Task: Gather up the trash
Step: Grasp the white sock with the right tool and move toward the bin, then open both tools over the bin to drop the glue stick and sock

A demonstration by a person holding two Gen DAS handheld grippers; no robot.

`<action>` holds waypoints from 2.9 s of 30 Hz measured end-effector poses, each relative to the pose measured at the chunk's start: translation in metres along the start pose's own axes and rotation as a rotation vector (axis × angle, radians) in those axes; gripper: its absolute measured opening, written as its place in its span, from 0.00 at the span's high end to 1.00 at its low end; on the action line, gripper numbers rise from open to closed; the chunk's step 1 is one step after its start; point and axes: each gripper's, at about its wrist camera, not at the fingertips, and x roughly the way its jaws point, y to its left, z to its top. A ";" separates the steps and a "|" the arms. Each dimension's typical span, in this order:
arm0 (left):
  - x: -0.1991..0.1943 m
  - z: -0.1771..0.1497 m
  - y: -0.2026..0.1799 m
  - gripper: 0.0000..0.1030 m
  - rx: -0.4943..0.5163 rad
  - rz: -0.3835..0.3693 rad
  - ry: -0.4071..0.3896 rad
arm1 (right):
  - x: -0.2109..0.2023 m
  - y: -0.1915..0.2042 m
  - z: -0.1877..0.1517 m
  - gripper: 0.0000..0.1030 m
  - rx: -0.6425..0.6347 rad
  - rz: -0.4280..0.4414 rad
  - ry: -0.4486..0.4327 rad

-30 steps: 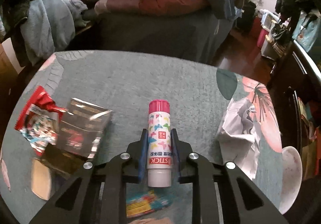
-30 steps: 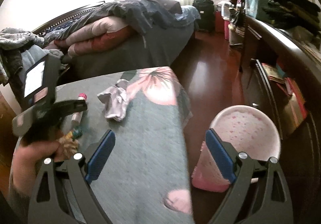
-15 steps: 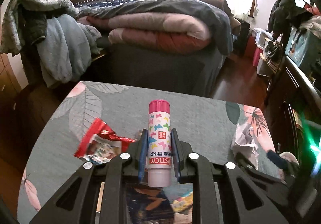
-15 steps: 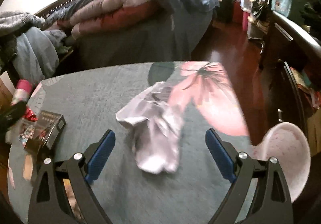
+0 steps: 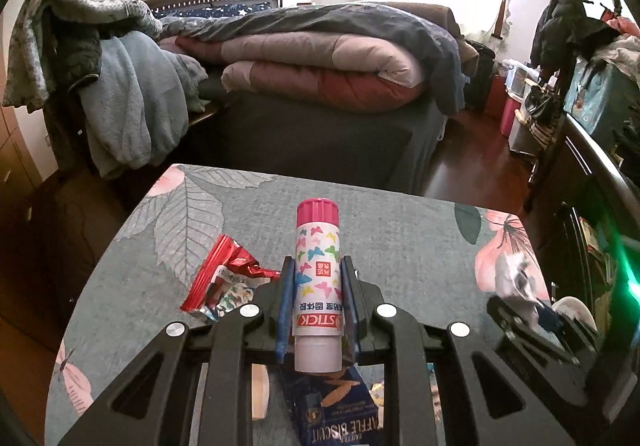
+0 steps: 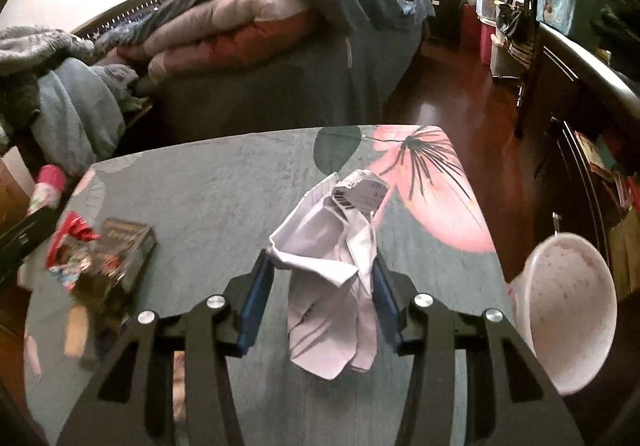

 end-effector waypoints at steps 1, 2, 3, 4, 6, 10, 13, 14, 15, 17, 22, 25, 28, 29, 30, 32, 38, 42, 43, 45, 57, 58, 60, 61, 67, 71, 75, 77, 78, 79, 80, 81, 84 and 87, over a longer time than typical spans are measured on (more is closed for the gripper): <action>-0.003 -0.001 -0.001 0.78 0.003 0.000 -0.004 | -0.007 0.000 -0.004 0.53 0.000 0.006 -0.004; -0.007 -0.002 -0.001 0.78 0.005 -0.001 -0.007 | -0.016 -0.001 -0.009 0.53 0.001 0.008 -0.011; -0.009 -0.003 -0.002 0.78 0.006 -0.003 -0.008 | -0.025 -0.002 -0.014 0.53 0.003 0.011 -0.019; -0.012 -0.004 -0.002 0.78 0.006 -0.007 -0.009 | -0.031 -0.003 -0.018 0.53 0.004 0.015 -0.024; -0.019 -0.007 -0.002 0.78 0.008 -0.017 -0.012 | -0.046 -0.005 -0.029 0.53 0.011 0.021 -0.028; -0.032 -0.013 -0.004 0.78 0.021 -0.029 -0.024 | -0.067 -0.010 -0.047 0.52 0.042 0.057 -0.029; -0.043 -0.017 -0.010 0.78 0.037 -0.055 -0.029 | -0.080 -0.017 -0.059 0.52 0.072 0.068 -0.031; -0.048 -0.018 -0.013 0.78 0.047 -0.064 -0.034 | -0.085 -0.020 -0.064 0.52 0.081 0.069 -0.033; -0.051 -0.018 -0.016 0.78 0.053 -0.069 -0.037 | -0.090 -0.023 -0.068 0.52 0.089 0.070 -0.034; -0.059 -0.020 -0.024 0.78 0.071 -0.088 -0.045 | -0.098 -0.029 -0.074 0.52 0.106 0.079 -0.036; -0.074 -0.023 -0.046 0.78 0.106 -0.145 -0.055 | -0.119 -0.054 -0.087 0.52 0.146 0.066 -0.056; -0.079 -0.024 -0.065 0.78 0.130 -0.194 -0.052 | -0.129 -0.071 -0.091 0.51 0.166 0.036 -0.071; -0.084 -0.028 -0.090 0.78 0.165 -0.246 -0.050 | -0.139 -0.094 -0.097 0.51 0.200 0.007 -0.085; -0.085 -0.029 -0.096 0.78 0.174 -0.262 -0.050 | -0.142 -0.103 -0.099 0.51 0.215 -0.006 -0.090; -0.087 -0.030 -0.108 0.78 0.192 -0.291 -0.048 | -0.145 -0.112 -0.101 0.51 0.228 -0.019 -0.094; -0.089 -0.033 -0.122 0.78 0.216 -0.327 -0.043 | -0.150 -0.128 -0.105 0.51 0.252 -0.047 -0.100; -0.090 -0.040 -0.178 0.78 0.305 -0.449 -0.020 | -0.161 -0.175 -0.114 0.51 0.329 -0.118 -0.121; -0.090 -0.045 -0.215 0.78 0.353 -0.506 -0.013 | -0.163 -0.203 -0.118 0.51 0.372 -0.162 -0.125; -0.089 -0.046 -0.224 0.78 0.363 -0.517 -0.009 | -0.163 -0.208 -0.118 0.51 0.379 -0.172 -0.126; -0.085 -0.048 -0.243 0.78 0.385 -0.546 0.004 | -0.162 -0.218 -0.119 0.51 0.391 -0.193 -0.126; -0.058 -0.067 -0.319 0.78 0.497 -0.590 0.039 | -0.137 -0.265 -0.123 0.51 0.444 -0.266 -0.109; -0.056 -0.067 -0.323 0.78 0.502 -0.588 0.041 | -0.135 -0.268 -0.123 0.51 0.446 -0.271 -0.109; -0.051 -0.067 -0.330 0.78 0.509 -0.587 0.043 | -0.130 -0.273 -0.122 0.51 0.449 -0.281 -0.104; -0.049 -0.067 -0.333 0.78 0.513 -0.584 0.043 | -0.127 -0.275 -0.121 0.51 0.452 -0.284 -0.103; -0.031 -0.065 -0.349 0.78 0.527 -0.569 0.060 | -0.110 -0.287 -0.116 0.51 0.452 -0.300 -0.098; -0.019 -0.067 -0.361 0.78 0.548 -0.564 0.068 | -0.093 -0.291 -0.109 0.51 0.444 -0.308 -0.089; -0.004 -0.067 -0.369 0.78 0.546 -0.545 0.085 | -0.075 -0.298 -0.103 0.48 0.427 -0.323 -0.074; 0.002 -0.064 -0.370 0.73 0.533 -0.542 0.085 | -0.066 -0.301 -0.100 0.43 0.418 -0.331 -0.069; 0.003 -0.063 -0.370 0.68 0.530 -0.540 0.080 | -0.062 -0.303 -0.098 0.40 0.420 -0.338 -0.069; 0.002 -0.060 -0.369 0.56 0.524 -0.535 0.066 | -0.060 -0.304 -0.098 0.39 0.420 -0.340 -0.071; 0.002 -0.058 -0.367 0.43 0.518 -0.534 0.054 | -0.058 -0.305 -0.098 0.37 0.418 -0.341 -0.068; 0.000 -0.056 -0.364 0.37 0.508 -0.536 0.035 | -0.057 -0.305 -0.098 0.32 0.419 -0.342 -0.065; -0.007 -0.049 -0.357 0.27 0.497 -0.538 -0.010 | -0.057 -0.304 -0.101 0.30 0.422 -0.337 -0.071; -0.015 -0.046 -0.350 0.25 0.495 -0.524 -0.037 | -0.060 -0.300 -0.104 0.28 0.419 -0.338 -0.067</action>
